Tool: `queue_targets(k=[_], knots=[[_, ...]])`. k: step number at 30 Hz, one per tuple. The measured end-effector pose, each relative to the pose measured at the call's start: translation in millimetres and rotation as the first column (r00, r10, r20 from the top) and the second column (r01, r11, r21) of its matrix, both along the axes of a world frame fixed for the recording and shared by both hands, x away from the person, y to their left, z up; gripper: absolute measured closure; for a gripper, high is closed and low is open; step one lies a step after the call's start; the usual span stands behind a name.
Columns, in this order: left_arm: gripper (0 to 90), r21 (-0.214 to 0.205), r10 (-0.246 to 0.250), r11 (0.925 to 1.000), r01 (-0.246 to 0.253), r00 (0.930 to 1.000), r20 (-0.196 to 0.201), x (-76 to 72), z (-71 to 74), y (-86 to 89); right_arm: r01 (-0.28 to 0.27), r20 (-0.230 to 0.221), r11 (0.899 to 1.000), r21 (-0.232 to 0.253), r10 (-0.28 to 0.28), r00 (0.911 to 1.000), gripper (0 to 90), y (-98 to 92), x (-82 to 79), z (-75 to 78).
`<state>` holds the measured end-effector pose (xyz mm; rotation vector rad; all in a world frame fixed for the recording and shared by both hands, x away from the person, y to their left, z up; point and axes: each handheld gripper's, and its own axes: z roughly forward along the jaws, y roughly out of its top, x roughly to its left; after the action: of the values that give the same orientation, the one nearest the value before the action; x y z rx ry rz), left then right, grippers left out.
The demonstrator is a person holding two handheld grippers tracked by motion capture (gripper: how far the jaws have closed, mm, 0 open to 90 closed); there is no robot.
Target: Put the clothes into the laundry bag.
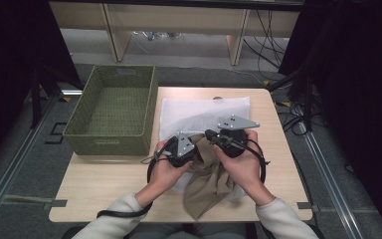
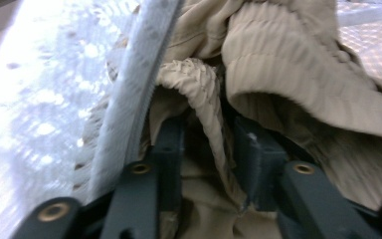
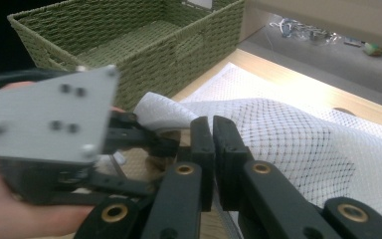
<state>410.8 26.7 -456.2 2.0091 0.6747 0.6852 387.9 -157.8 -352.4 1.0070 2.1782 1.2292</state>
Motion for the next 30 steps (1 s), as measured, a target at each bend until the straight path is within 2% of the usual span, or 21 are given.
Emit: queue_targets(k=[3,4,6,10,11,12,13,15,16,17,18,19,20,21,22,25,27,28,29,30], knots=[[57.3,0.001,-0.009,1.0000,0.009,1.0000,0.001,-9.1,4.1,7.6,0.002,0.001,1.000,-0.008,-0.002,1.0000,89.1,-0.7,-0.4,1.1],[56.1,-0.019,-0.019,0.9996,0.018,0.9998,-0.011,-13.6,4.8,10.7,0.003,0.005,1.000,-0.011,-0.003,1.0000,89.2,-1.0,-0.3,1.3],[52.8,-0.022,-0.029,0.9994,0.029,0.9994,-0.017,-19.9,5.3,17.1,0.002,0.006,1.000,-0.010,-0.001,1.0000,89.1,-0.7,-0.5,1.2],[49.6,-0.059,-0.058,0.9968,0.054,0.9961,-0.068,-38.9,1.4,28.3,0.000,0.004,1.000,-0.011,0.000,1.0000,89.1,-0.3,-0.7,1.3],[49.1,-0.054,-0.075,0.9960,0.071,0.9943,-0.077,-43.5,0.0,30.2,0.001,-0.004,1.000,-0.008,-0.001,1.0000,89.1,0.1,-0.8,1.2],[48.8,-0.049,-0.098,0.9944,0.094,0.9901,-0.100,-49.1,-1.6,31.9,0.003,0.000,1.000,-0.005,-0.003,1.0000,89.1,0.6,-0.5,0.8],[48.0,-0.072,-0.116,0.9915,0.108,0.9863,-0.118,-53.7,-4.0,30.8,-0.002,-0.002,1.000,-0.004,0.002,1.0000,89.1,0.9,-0.6,0.6],[45.5,-0.055,-0.145,0.9888,0.139,0.9780,-0.150,-59.3,-6.5,29.6,0.002,0.007,1.000,-0.017,-0.002,1.0000,89.1,0.5,-1.1,1.0],[44.5,-0.076,-0.152,0.9869,0.142,0.9770,-0.150,-61.9,-8.9,26.7,0.001,0.006,1.000,-0.020,-0.001,1.0000,89.1,0.5,-1.2,1.1],[43.9,-0.046,-0.171,0.9850,0.166,0.9720,-0.161,-63.0,-8.8,26.1,0.002,0.004,1.000,-0.022,-0.002,1.0000,89.1,0.8,-1.3,1.1],[43.0,-0.064,-0.181,0.9830,0.172,0.9690,-0.169,-64.6,-11.7,22.1,0.002,0.005,1.000,-0.023,-0.002,1.0000,89.1,1.1,-1.4,1.0],[42.0,-0.059,-0.193,0.9810,0.185,0.9648,-0.179,-65.4,-13.5,19.6,-0.003,-0.010,1.000,-0.013,0.003,0.9999,89.1,2.1,-1.8,0.6],[41.6,-0.038,-0.220,0.9755,0.217,0.9549,-0.199,-65.9,-14.7,17.0,-0.003,-0.012,1.000,-0.013,0.002,0.9999,89.1,2.1,-1.9,0.6],[40.7,-0.045,-0.220,0.9756,0.215,0.9567,-0.191,-67.6,-17.3,13.3,-0.004,-0.009,1.000,-0.017,0.004,1.0000,89.1,2.0,-1.7,0.4],[40.1,-0.022,-0.232,0.9725,0.232,0.9530,-0.195,-68.7,-19.0,10.7,-0.001,-0.012,1.000,-0.014,0.001,0.9999,89.1,2.2,-1.9,0.4],[37.7,0.017,-0.278,0.9565,0.291,0.9276,-0.250,-68.7,-25.9,1.3,-0.006,-0.011,1.000,-0.014,0.005,0.9999,89.1,1.5,-1.1,0.1],[38.0,0.052,-0.284,0.9500,0.308,0.9213,-0.266,-67.6,-30.0,-3.1,-0.005,-0.004,1.000,-0.022,0.004,1.0000,89.1,1.2,-0.8,0.0],[38.2,0.038,-0.279,0.9534,0.299,0.9228,-0.265,-68.6,-33.4,-6.8,-0.006,-0.003,1.000,-0.024,0.006,1.0000,89.1,1.5,-0.8,-0.2],[38.3,0.072,-0.286,0.9461,0.316,0.9187,-0.273,-67.5,-34.4,-8.0,-0.006,-0.013,1.000,-0.011,0.006,0.9999,89.1,2.6,-1.4,-0.9],[38.4,0.083,-0.290,0.9428,0.323,0.9163,-0.277,-67.5,-36.5,-10.9,-0.005,-0.013,1.000,-0.014,0.005,0.9999,89.1,2.6,-1.9,-0.4]])
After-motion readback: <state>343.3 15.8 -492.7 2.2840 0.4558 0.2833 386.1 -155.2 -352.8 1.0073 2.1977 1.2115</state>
